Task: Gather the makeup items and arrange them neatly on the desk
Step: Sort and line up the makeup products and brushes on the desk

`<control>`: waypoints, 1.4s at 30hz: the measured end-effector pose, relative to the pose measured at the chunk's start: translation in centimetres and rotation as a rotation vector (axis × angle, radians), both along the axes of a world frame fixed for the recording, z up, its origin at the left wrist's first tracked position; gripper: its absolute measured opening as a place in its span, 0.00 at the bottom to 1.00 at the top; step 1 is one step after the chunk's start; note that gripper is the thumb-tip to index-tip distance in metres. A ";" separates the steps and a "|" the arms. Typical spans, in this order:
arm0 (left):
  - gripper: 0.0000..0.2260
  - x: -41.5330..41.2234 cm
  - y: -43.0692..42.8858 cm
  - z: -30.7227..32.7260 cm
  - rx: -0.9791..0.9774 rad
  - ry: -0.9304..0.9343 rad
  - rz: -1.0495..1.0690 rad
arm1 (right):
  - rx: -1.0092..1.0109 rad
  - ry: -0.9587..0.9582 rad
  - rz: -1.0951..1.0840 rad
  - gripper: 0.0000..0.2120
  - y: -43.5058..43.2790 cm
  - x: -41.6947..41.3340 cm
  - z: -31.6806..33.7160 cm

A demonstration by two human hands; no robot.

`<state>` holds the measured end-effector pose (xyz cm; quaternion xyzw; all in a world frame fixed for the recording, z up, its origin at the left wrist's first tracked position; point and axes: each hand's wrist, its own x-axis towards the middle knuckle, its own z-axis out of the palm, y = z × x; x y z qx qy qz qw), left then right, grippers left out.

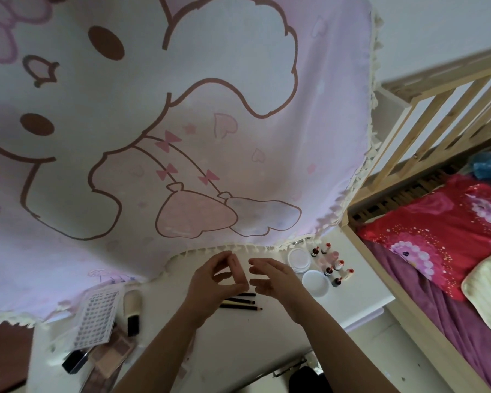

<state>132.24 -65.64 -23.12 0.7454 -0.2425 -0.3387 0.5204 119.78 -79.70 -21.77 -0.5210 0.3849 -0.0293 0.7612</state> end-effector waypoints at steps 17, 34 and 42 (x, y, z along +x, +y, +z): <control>0.20 -0.5 0.0 0.8 -0.039 0.653 -0.019 | -0.373 0.066 0.134 0.22 0.2 -1.4 -0.8; 0.29 -1.6 -1.1 0.8 0.007 0.808 -0.067 | -0.784 -0.173 0.289 0.16 1.2 -2.6 -0.9; 0.29 -1.6 -0.8 -0.6 0.027 0.981 0.071 | -0.664 -0.076 0.076 0.06 -1.8 -3.0 -0.8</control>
